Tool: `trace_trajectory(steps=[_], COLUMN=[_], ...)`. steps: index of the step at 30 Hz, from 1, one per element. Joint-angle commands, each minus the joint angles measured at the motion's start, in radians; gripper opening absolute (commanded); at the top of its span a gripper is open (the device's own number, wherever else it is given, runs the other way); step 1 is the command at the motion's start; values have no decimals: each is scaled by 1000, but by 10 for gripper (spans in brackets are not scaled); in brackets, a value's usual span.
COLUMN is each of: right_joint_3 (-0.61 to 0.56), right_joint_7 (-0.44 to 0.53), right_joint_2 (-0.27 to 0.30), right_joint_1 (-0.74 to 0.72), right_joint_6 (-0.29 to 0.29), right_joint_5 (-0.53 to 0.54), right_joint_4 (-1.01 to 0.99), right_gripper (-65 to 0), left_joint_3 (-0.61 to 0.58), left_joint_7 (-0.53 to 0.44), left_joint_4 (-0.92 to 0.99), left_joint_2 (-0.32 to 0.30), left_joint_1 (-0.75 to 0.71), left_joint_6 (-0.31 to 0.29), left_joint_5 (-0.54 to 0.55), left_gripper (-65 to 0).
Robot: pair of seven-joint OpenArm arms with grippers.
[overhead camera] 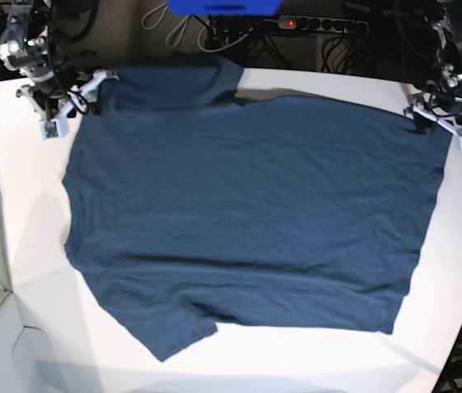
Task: Layout the t-shirt on the table in an organized manner, then fold the t-shirt properly
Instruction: 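Hold the shoulder corners with both grippers and stretch the shirt taut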
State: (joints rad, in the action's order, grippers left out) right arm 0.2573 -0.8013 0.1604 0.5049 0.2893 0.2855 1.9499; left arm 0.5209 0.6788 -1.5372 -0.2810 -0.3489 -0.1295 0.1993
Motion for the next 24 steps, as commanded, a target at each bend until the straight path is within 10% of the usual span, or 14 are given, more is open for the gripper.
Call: trace_trajectory(steps=[1, 24], right_joint_3=[6, 6], right_joint_7=[21, 21], right_joint_2=[9, 8], right_joint_1=[-2, 31], right_joint_6=[4, 4], right_joint_5=[7, 7], right_joint_4=[16, 26], right_gripper=[-352, -352], left_joint_3=[-11, -21], left_joint_7=[22, 29], left_joint_4=[-3, 39], left_joint_2=[-7, 27], left_joint_1=[-3, 32], left_joint_6=[1, -313], left_joint_5=[-7, -14], left_gripper=[-217, -650])
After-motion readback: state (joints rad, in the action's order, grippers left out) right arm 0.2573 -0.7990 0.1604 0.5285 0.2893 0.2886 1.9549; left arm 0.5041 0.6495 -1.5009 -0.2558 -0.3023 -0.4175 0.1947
